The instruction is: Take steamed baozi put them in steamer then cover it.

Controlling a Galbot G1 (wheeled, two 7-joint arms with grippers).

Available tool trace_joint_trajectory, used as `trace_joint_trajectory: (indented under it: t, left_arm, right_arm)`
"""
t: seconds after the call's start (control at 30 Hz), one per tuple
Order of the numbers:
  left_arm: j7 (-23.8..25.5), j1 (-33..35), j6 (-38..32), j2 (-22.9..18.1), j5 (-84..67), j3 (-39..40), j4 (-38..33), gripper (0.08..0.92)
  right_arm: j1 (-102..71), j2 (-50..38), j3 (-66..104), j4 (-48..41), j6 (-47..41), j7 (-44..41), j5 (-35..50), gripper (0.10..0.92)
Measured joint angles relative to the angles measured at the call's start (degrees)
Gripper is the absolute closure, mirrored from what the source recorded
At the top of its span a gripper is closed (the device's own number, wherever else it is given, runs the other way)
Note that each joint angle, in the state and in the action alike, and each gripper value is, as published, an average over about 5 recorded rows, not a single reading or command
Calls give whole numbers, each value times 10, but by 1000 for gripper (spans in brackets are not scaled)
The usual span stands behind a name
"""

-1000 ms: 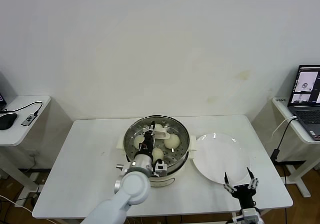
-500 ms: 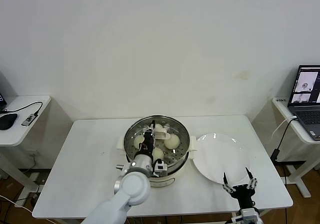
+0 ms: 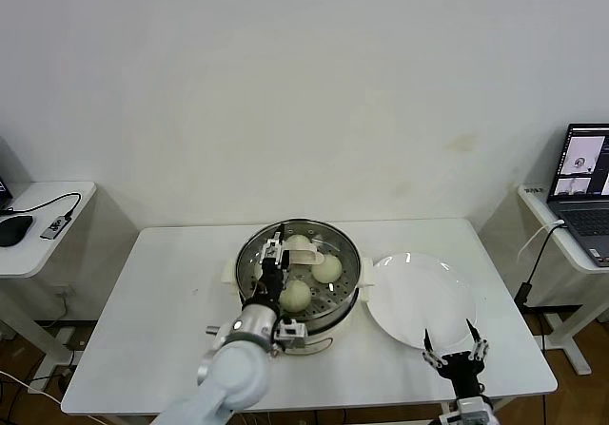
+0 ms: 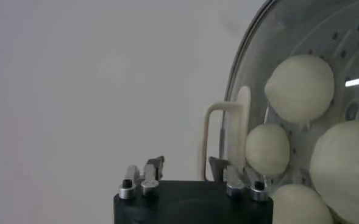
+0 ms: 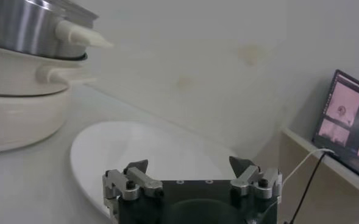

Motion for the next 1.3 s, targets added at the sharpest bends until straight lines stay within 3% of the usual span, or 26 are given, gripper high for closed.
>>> trace_joint_trajectory:
  t: [0.13,0.33,0.47,0.83,1.3]
  left_arm:
    - [-26,38,-9,20,-56,-24,-46,198]
    - [-91,120,-41,40,-175,-82,-114,177]
    - [-137,189,-100,36,-288,-142,-130,177]
    - [-205,364,-278,2,-631,-291,-98,177]
    - [-203,456,-380,-29,-813,-366,-29,177]
  right_arm:
    - [-1,-2,1,-5,6,0,4,203]
    - [-5,-3,-4,-8,16,2,11,203]
    - [-9,-8,-12,-5,25,0,20,203]
    - [-41,-56,-51,14,39,-5,102,203]
    - [-85,-81,-49,42,30,-21,186,203]
